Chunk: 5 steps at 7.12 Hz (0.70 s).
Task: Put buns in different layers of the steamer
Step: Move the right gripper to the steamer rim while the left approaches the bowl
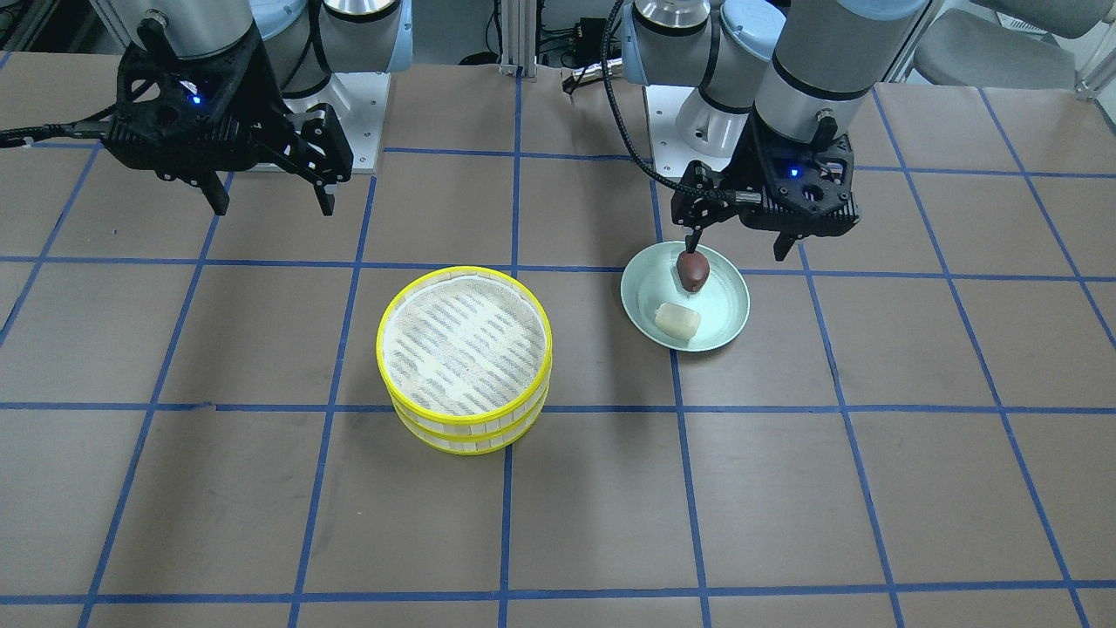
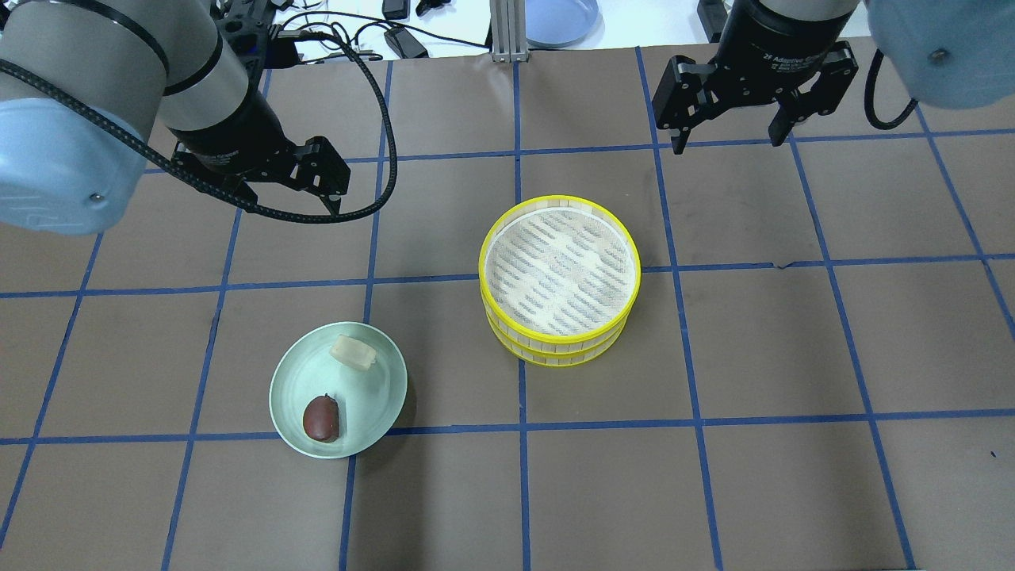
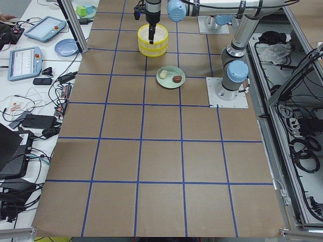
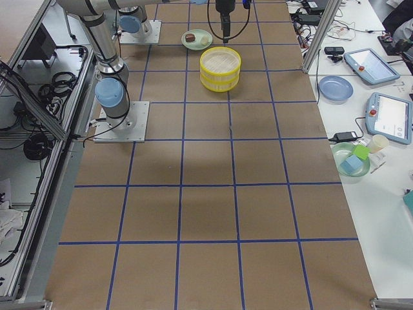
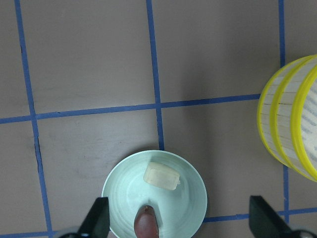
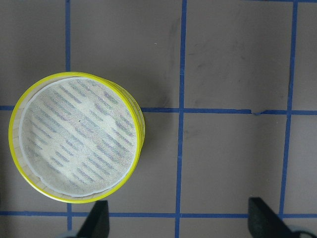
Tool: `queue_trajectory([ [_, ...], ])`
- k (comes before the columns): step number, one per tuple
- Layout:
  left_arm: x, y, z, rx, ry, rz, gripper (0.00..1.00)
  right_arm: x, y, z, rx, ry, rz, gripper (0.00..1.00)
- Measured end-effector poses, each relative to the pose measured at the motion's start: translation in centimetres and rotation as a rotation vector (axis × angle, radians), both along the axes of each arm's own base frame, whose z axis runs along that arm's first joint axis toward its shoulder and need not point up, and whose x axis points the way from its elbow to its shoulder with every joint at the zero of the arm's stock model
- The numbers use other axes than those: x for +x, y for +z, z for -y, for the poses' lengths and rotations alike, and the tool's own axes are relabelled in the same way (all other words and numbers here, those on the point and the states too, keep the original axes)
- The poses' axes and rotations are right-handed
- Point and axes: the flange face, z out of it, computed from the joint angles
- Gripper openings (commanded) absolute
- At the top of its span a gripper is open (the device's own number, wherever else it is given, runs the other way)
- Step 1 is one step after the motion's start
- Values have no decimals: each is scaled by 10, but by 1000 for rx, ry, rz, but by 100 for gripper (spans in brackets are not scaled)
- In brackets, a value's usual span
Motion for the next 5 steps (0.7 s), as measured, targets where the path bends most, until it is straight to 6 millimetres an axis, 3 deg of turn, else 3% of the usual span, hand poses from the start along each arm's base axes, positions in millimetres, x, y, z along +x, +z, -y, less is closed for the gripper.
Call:
queue_trajectory([
  [3, 4, -3, 2, 12, 0, 8, 100, 2, -7, -2, 15, -1, 6, 100],
  [5, 9, -11, 6, 29, 8, 7, 100, 3, -48, -6, 78, -9, 5, 100],
])
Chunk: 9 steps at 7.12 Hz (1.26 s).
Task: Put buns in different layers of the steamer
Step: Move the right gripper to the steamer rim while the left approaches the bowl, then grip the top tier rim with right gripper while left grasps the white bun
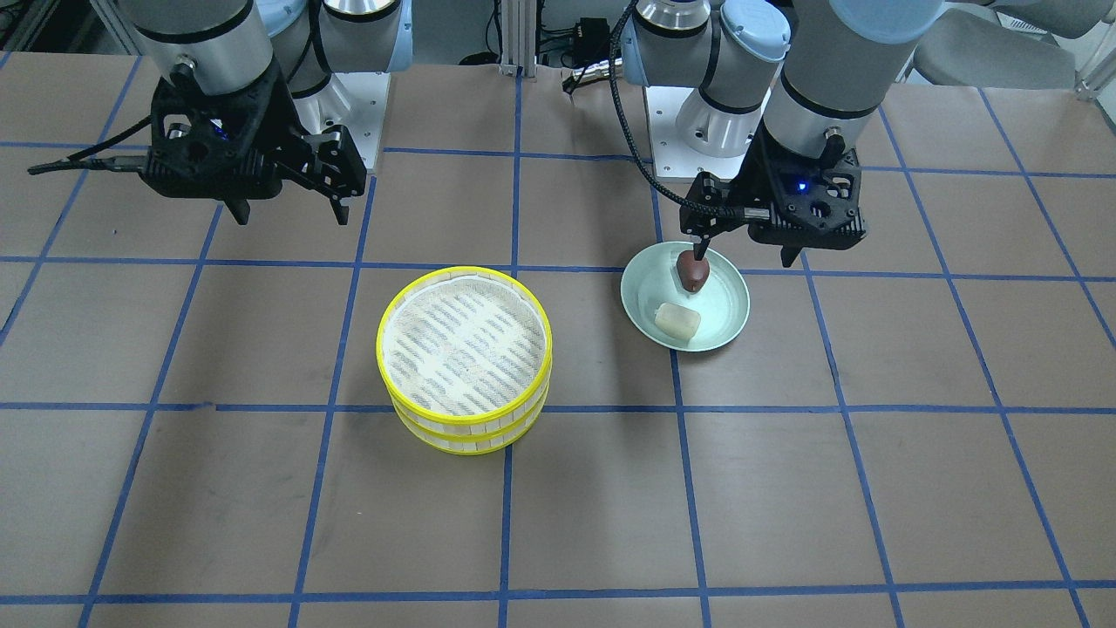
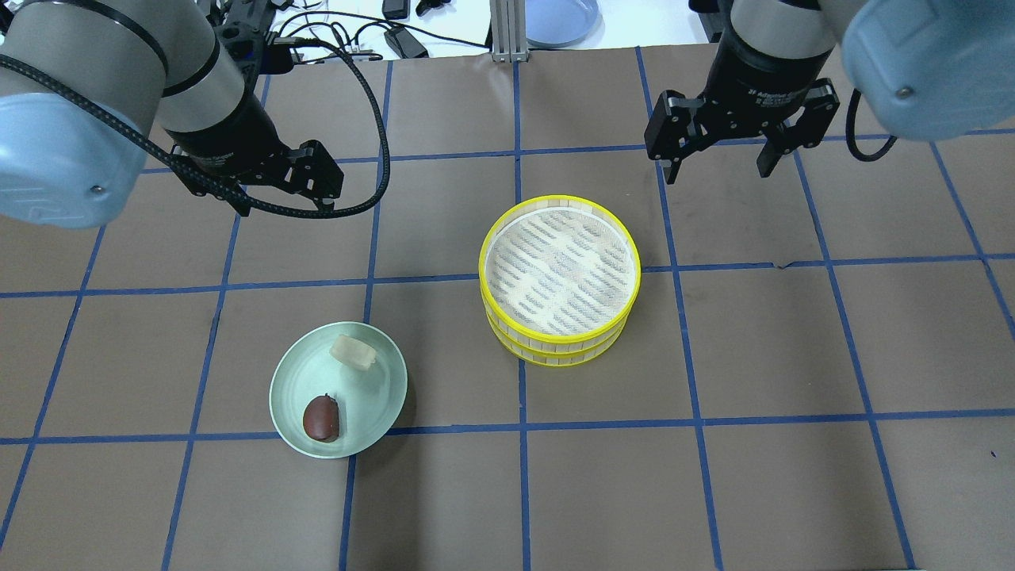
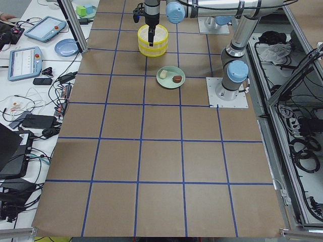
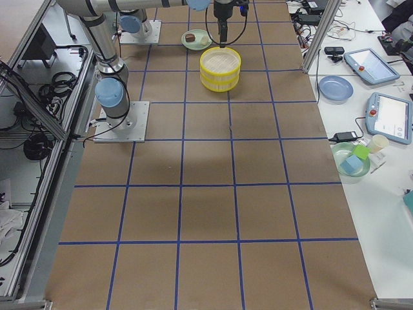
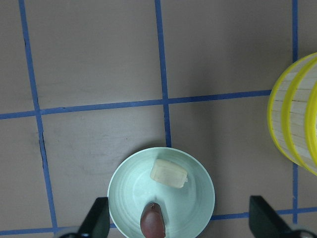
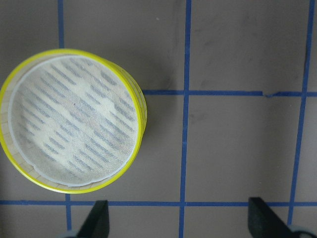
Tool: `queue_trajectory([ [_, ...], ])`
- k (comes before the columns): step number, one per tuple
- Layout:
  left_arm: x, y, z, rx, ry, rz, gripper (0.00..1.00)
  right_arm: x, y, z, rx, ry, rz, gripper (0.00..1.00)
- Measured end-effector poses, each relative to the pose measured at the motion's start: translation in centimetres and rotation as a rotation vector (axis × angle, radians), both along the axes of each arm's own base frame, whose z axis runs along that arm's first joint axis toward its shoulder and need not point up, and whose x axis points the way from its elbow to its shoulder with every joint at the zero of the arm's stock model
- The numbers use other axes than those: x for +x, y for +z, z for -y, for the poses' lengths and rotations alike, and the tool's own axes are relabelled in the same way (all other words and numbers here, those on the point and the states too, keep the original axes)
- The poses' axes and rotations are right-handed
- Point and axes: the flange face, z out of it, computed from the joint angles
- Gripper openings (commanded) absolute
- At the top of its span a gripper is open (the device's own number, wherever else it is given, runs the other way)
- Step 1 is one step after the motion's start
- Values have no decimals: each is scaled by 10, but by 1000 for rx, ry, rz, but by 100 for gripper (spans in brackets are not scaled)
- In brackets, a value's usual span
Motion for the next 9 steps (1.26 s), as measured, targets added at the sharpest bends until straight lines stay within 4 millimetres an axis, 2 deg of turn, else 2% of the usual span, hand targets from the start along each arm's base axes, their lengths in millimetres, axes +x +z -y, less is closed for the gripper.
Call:
queue_trajectory([
  [2, 6, -15, -1, 27, 12, 0, 100, 1, -62, 4, 68, -3, -4, 100],
  [4, 27, -40, 4, 77, 58, -7, 100, 4, -157, 44, 145, -3, -10, 100],
  [5, 32, -60, 6, 118, 71, -13, 100, 7, -187, 57, 157, -1, -11, 100],
  [6, 33, -85, 6, 169, 76, -20, 100, 9, -201, 63, 160, 1, -8, 100],
  [7, 32, -112, 4, 227, 78, -28, 97, 10, -208, 66, 161, 0, 4, 93],
  [8, 30, -140, -1, 288, 82, -50, 96, 12, -210, 68, 155, 0, 16, 80],
  [9, 26, -164, -6, 341, 88, -86, 95, 13, -210, 69, 145, 0, 22, 53],
])
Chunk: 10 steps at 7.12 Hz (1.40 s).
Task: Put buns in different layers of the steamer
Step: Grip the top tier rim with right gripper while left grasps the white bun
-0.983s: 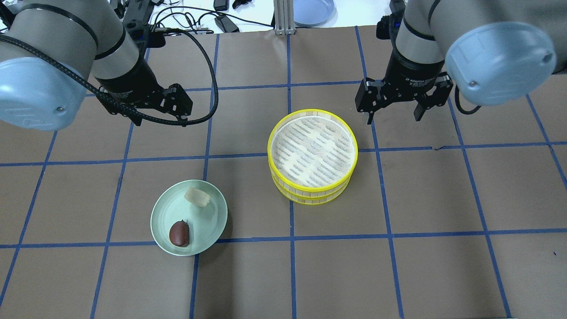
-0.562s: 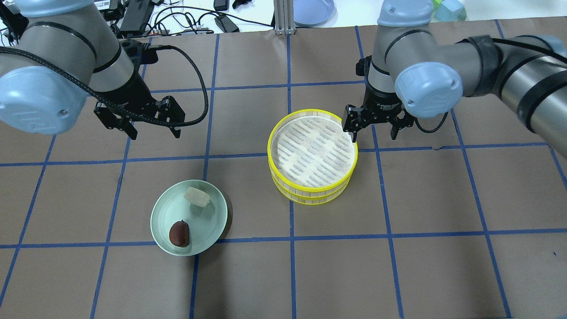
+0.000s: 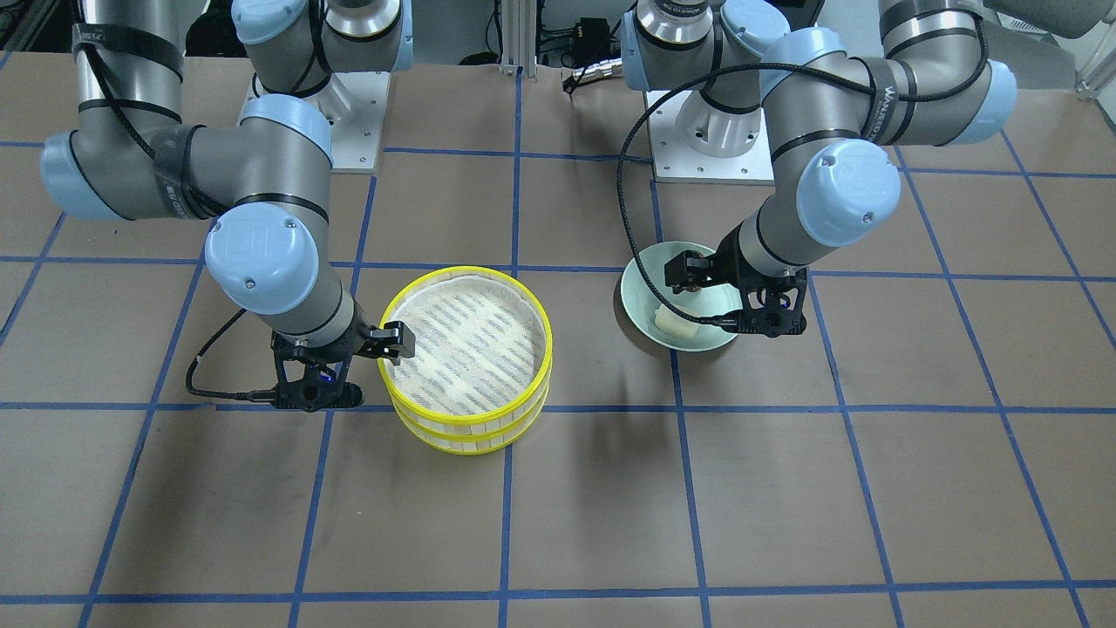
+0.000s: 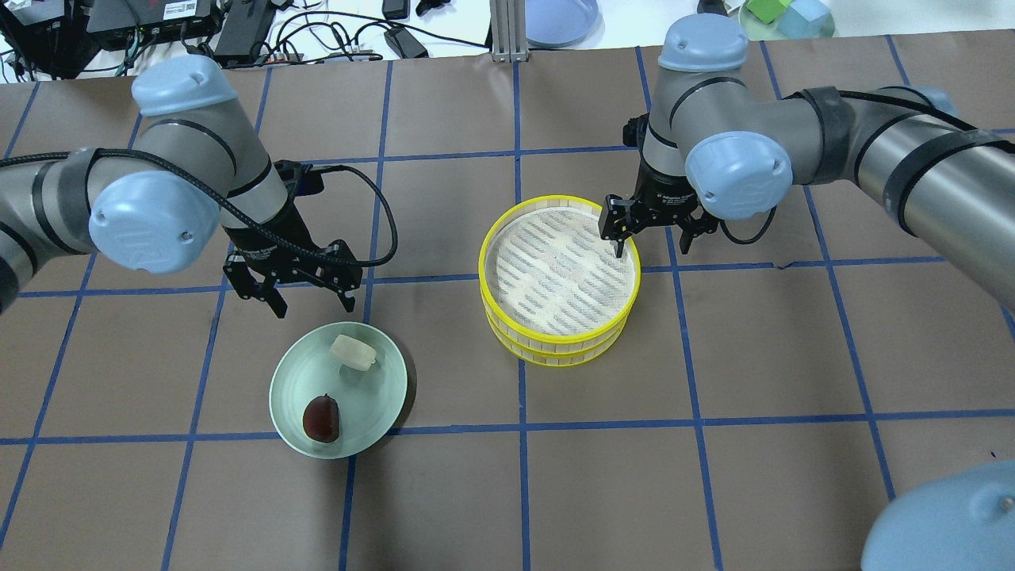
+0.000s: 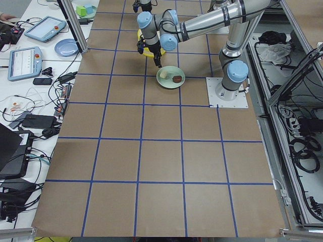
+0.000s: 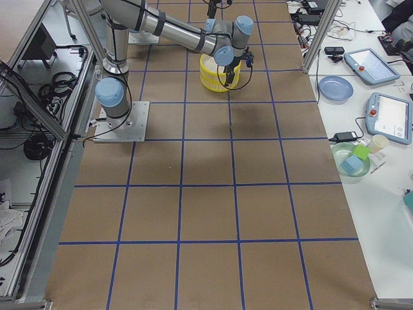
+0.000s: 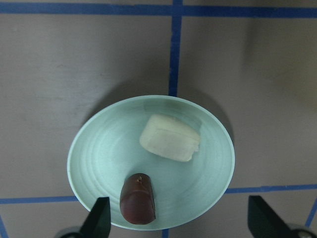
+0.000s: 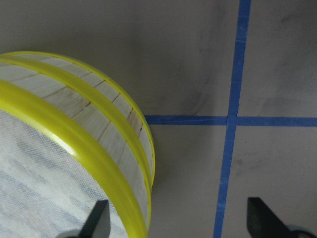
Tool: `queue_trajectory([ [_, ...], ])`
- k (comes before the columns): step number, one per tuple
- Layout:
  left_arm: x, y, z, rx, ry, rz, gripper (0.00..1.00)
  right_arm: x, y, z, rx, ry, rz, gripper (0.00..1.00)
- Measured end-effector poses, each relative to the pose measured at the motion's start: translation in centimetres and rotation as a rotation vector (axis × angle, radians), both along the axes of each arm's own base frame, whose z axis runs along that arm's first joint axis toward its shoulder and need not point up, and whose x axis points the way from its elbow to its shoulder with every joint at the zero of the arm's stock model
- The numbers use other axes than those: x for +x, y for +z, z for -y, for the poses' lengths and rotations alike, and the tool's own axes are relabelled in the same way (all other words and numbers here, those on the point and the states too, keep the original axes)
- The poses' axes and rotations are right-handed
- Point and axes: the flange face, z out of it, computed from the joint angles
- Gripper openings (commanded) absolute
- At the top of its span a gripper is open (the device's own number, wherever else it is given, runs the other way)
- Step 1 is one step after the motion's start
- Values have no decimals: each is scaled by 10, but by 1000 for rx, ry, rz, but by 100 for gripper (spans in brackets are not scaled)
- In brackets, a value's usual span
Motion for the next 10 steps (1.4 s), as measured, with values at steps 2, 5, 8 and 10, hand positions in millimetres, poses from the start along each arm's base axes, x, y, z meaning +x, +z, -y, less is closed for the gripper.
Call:
queue_trajectory([
  [2, -4, -39, -1, 84, 11, -39, 89, 1, 0, 1, -8, -3, 5, 33],
  [5, -3, -86, 8, 152, 10, -42, 87, 1, -1, 1, -2, -7, 5, 24],
  [8, -2, -114, 14, 185, 7, -34, 0, 4, -2, -1, 16, -42, 36, 15],
  [10, -1, -109, 17, 176, 16, -29, 0, 5, -1, -2, 21, -85, 33, 15],
])
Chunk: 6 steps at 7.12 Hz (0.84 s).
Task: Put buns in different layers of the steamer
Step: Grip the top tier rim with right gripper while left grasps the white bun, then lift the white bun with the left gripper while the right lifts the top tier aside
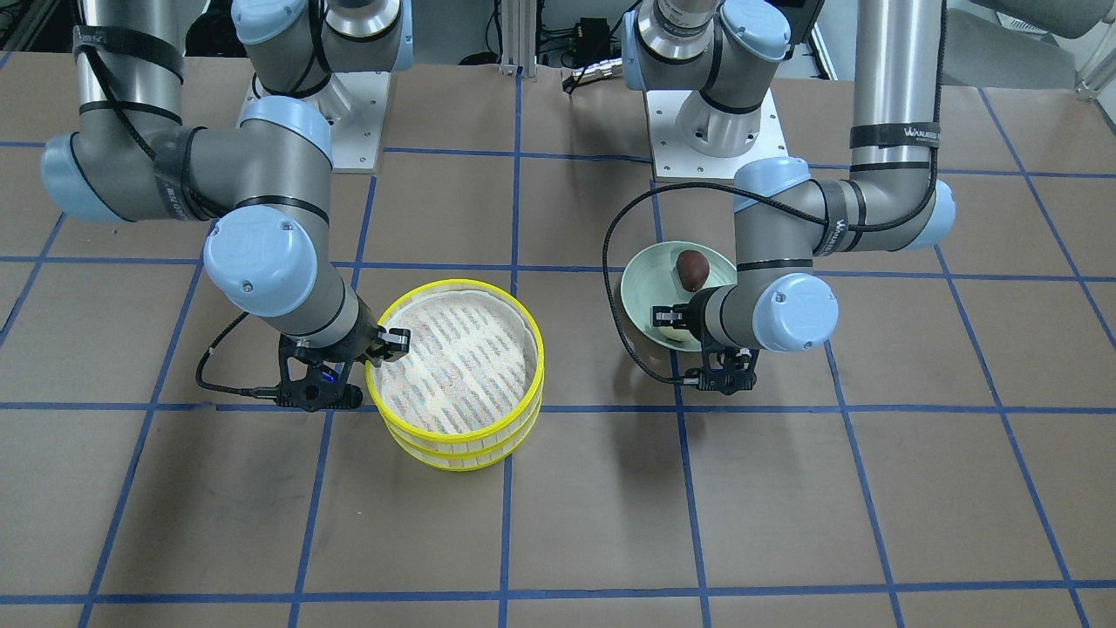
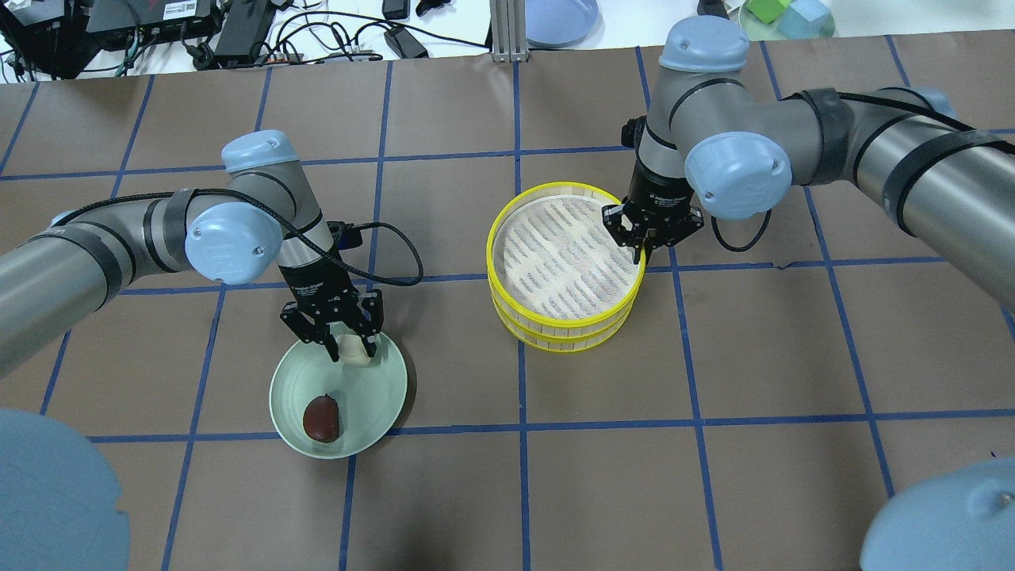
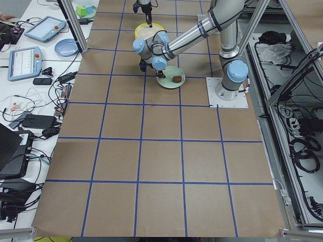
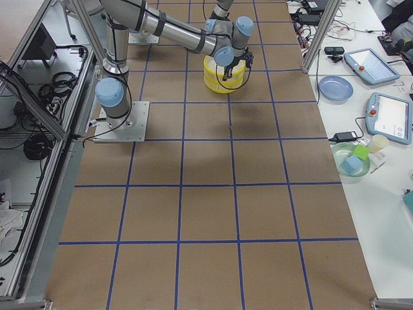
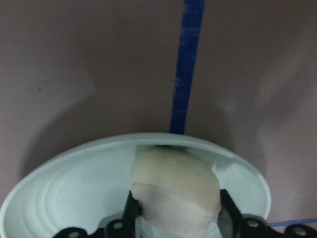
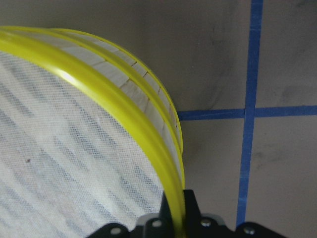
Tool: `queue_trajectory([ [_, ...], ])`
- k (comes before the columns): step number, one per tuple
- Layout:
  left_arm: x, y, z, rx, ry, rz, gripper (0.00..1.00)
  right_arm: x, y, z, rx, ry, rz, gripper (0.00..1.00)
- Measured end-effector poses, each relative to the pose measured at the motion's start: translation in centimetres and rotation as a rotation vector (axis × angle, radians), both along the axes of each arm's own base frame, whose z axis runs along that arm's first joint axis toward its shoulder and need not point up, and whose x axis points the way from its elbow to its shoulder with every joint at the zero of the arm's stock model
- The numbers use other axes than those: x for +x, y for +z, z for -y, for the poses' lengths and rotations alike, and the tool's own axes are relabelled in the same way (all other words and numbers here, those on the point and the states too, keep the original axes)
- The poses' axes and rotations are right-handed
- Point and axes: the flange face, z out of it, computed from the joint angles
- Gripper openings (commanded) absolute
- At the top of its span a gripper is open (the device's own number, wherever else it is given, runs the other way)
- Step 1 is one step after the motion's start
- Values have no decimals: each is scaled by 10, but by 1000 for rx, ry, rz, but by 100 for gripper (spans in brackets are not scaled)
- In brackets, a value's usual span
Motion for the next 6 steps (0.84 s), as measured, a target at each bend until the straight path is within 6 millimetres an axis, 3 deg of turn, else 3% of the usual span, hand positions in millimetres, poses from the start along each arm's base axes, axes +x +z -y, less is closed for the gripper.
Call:
queue_trajectory([
  [2, 0, 21, 8, -37, 30, 20, 0, 1, 7, -2, 3, -26, 7, 15],
  [3, 1, 43, 16, -58, 60, 38, 0, 1, 15, -4, 6, -30, 17, 15],
  [5, 1, 102, 28, -74, 92, 61, 0, -6, 36, -10, 10, -31, 24, 15],
  [6, 0, 132, 30, -105, 124, 79, 0, -19, 53, -11, 6, -22, 26, 15],
])
